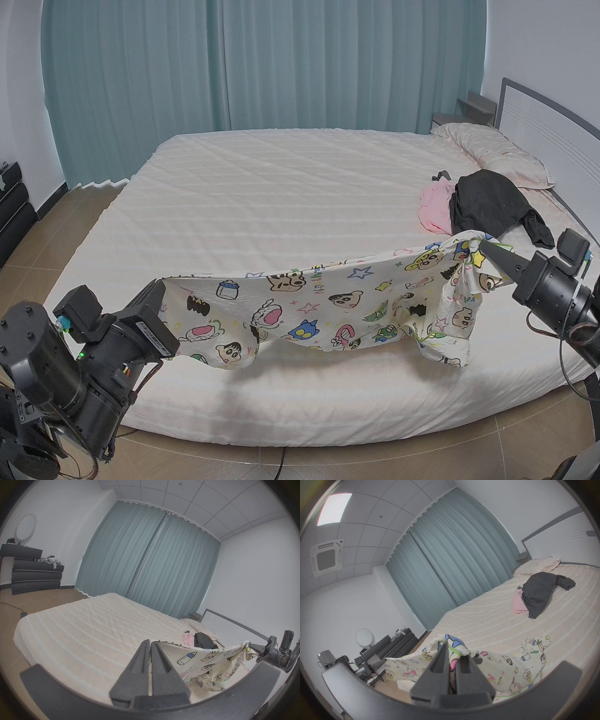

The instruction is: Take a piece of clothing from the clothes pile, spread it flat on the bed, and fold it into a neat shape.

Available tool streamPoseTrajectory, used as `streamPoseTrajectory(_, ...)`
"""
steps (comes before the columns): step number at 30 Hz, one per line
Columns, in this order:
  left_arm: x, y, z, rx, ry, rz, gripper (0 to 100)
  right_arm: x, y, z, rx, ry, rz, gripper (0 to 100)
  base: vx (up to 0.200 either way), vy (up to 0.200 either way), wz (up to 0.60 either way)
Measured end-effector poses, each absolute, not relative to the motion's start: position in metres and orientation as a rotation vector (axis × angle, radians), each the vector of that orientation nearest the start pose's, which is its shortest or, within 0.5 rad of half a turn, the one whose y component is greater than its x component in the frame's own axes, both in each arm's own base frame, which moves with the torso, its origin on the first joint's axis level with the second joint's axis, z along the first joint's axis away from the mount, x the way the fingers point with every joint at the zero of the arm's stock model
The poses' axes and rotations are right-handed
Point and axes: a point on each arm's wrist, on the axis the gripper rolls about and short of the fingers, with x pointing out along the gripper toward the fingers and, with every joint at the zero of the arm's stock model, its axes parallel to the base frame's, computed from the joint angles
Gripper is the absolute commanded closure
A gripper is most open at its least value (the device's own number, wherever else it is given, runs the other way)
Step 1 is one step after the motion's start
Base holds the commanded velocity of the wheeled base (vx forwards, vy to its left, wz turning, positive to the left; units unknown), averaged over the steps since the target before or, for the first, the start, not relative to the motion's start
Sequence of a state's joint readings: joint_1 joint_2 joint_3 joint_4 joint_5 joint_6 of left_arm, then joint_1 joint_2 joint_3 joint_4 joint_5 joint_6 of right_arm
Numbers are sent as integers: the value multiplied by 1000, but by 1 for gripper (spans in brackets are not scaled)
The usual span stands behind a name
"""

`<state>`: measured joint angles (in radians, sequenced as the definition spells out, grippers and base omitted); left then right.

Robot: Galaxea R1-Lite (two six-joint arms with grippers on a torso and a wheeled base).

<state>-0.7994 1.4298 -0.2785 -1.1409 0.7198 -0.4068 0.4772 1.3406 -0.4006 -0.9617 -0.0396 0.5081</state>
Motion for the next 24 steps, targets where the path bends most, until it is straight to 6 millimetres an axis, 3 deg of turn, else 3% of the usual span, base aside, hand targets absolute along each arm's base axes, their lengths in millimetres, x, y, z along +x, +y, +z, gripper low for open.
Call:
streamPoseTrajectory(11,128,-119,188,-342,-58,-114,100,131,70,219,501,95,577,100,0,0,0)
streamPoseTrajectory(24,118,-107,239,-357,-233,-91,100,90,50,290,526,-107,683,100,0,0,0)
